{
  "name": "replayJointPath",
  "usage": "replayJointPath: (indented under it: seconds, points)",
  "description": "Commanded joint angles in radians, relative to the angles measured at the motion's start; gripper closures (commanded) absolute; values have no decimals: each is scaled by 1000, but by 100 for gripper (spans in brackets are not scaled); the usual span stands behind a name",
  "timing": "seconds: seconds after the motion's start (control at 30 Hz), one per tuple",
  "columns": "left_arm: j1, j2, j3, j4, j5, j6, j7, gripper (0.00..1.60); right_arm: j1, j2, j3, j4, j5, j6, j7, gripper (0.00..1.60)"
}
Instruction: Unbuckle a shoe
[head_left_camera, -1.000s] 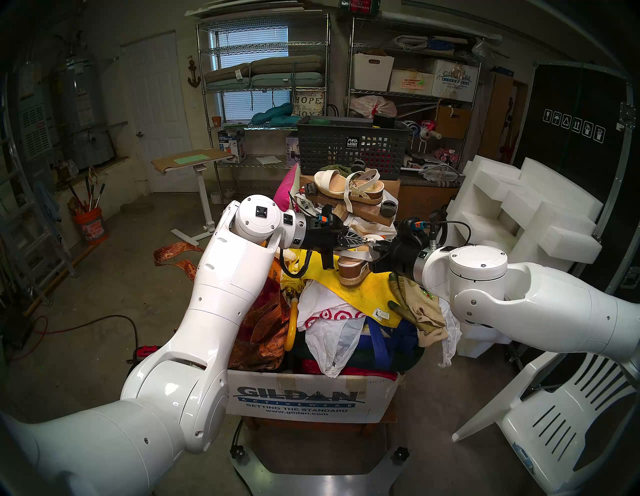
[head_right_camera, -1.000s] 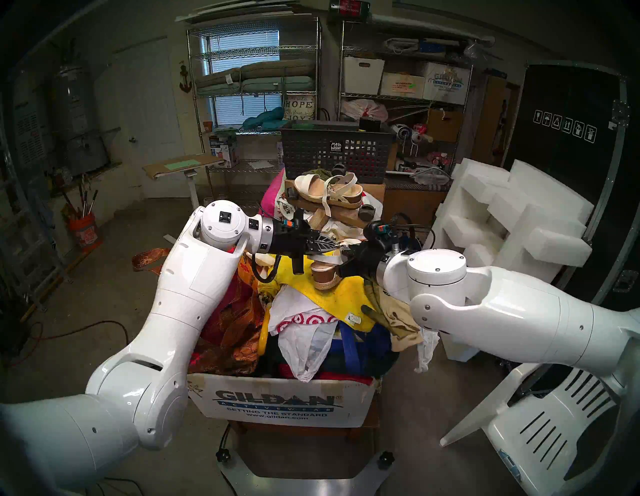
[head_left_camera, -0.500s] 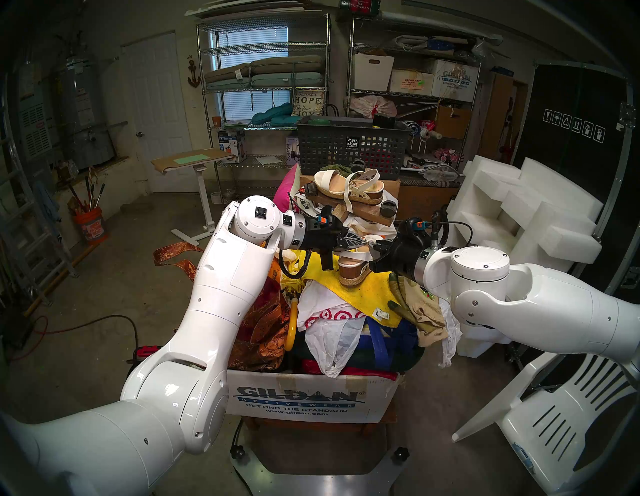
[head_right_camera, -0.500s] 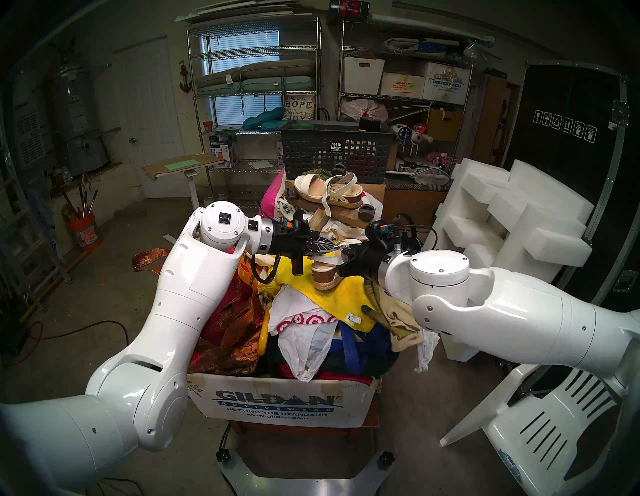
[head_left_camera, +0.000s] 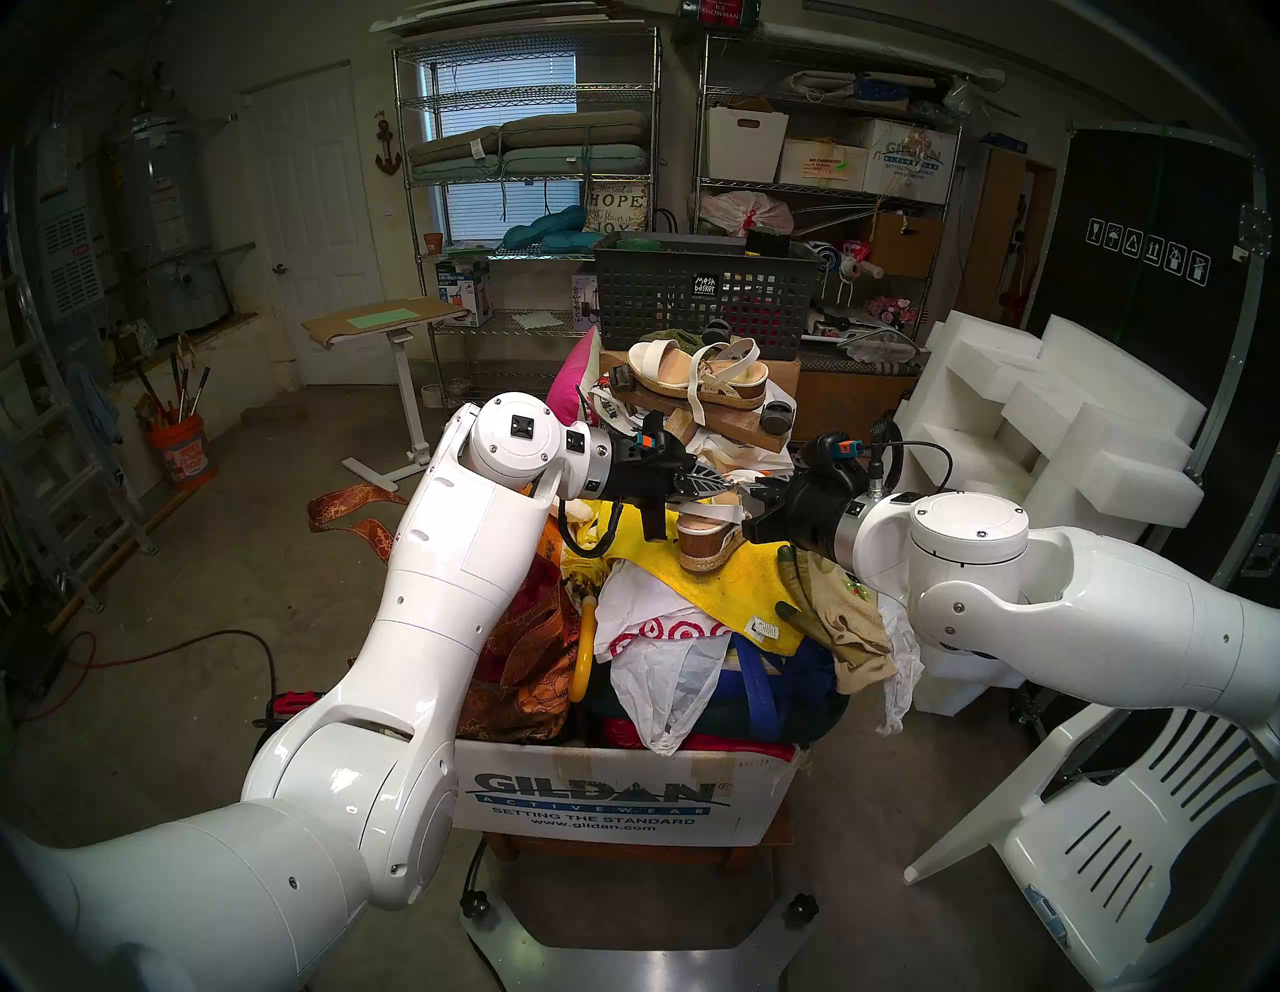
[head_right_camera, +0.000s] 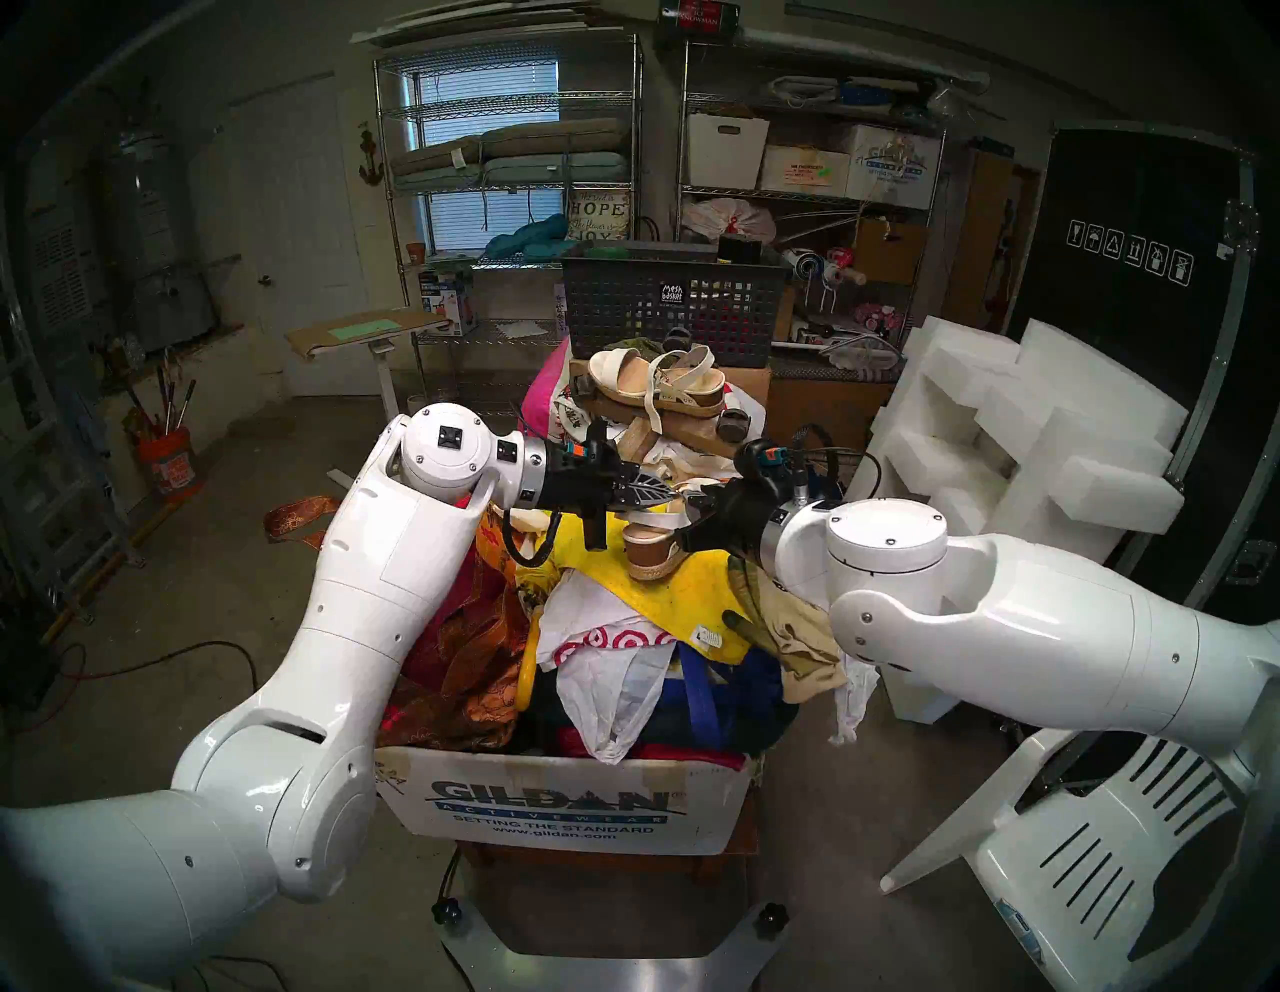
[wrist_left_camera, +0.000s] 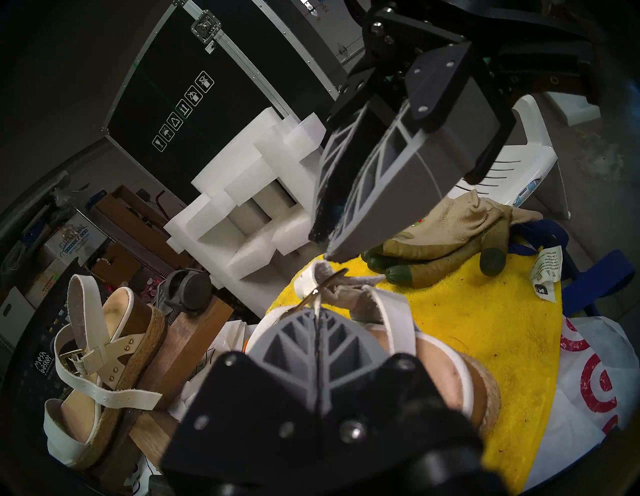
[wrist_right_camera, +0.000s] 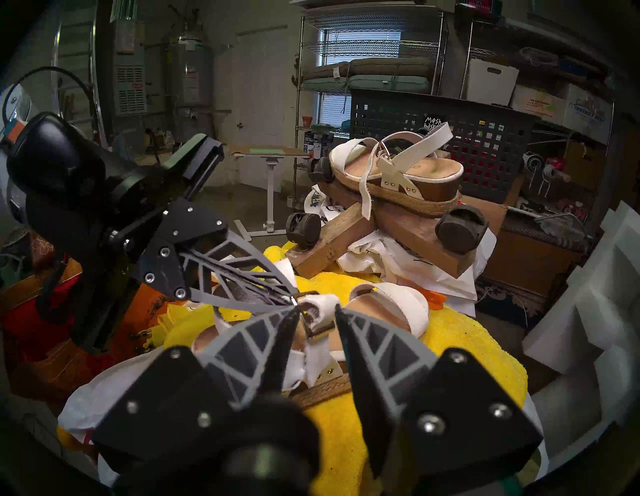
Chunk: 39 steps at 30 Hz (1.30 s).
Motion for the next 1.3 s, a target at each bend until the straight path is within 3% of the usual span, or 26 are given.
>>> replayJointPath:
  seconds: [0.0, 0.43, 1.0, 1.1, 1.13, 1.23, 1.27]
  points:
    - [-22, -1, -8, -19, -9, 1, -6, 160, 14, -18, 6, 19, -3, 16, -4, 80]
    - [-24, -1, -12, -25, -11, -4, -18, 160, 15, -32, 11, 35, -9, 12, 11, 81]
    - [-22, -10, -24, -27, -14, -29, -30, 160, 21, -56, 13, 49, 13, 72, 15, 83]
    - [-24, -11, -27, -25, -20, -33, -39, 160, 16, -66, 11, 60, 9, 70, 1, 104]
    - [-24, -11, -27, -25, -20, -33, -39, 160, 16, -66, 11, 60, 9, 70, 1, 104]
    - [-22, -12, -30, -30, -24, -35, -42, 160, 18, -65, 10, 62, -8, 71, -14, 160]
    - [-21, -13, -31, -31, -25, -35, -42, 160, 20, -64, 11, 61, -10, 74, -18, 160]
